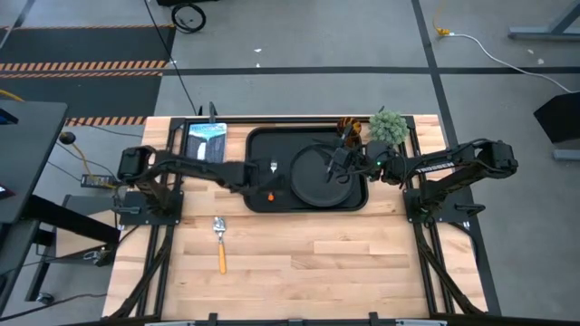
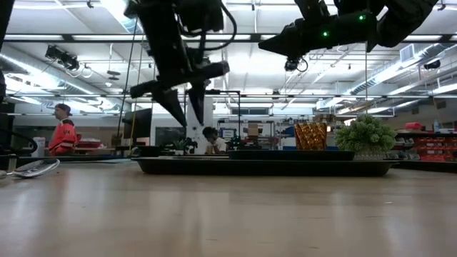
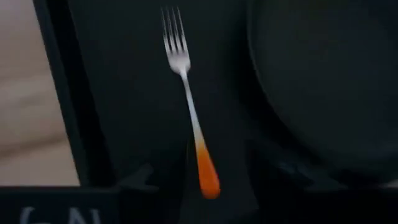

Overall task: Pick and place plate/cup/fork/spoon on tray
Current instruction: Put the yellow spoon to the left of the orange fork on the black tray

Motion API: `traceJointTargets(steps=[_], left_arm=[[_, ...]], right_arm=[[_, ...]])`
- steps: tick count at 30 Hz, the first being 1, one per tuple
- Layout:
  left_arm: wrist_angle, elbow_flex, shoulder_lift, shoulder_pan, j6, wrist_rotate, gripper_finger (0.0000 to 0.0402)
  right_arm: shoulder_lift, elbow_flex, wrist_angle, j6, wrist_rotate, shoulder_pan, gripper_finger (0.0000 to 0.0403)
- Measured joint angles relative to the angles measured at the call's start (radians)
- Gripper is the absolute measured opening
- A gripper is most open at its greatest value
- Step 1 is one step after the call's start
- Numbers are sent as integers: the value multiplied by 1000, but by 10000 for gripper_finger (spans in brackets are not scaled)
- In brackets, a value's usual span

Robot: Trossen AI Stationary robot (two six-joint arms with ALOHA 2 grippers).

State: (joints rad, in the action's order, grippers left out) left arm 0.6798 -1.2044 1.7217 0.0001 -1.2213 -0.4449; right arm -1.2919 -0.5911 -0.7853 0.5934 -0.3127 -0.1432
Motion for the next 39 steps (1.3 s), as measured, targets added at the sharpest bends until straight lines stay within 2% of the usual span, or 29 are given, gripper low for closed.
traceJointTargets(steps=[5,14,23,32,39], left_arm=[[78,0,-3,-117,-109,21,164],[196,0,-3,-312,-379,151,143],[360,0,-3,-461,-629,241,142],[358,0,8,-582,-877,246,142],[379,1,19,-658,-1047,304,142]], right_arm=[[0,0,1,0,0,0,89],[0,0,8,-28,0,0,89],[0,0,8,-51,27,0,89],[0,0,9,-52,27,0,89],[0,0,10,-52,31,0,89]])
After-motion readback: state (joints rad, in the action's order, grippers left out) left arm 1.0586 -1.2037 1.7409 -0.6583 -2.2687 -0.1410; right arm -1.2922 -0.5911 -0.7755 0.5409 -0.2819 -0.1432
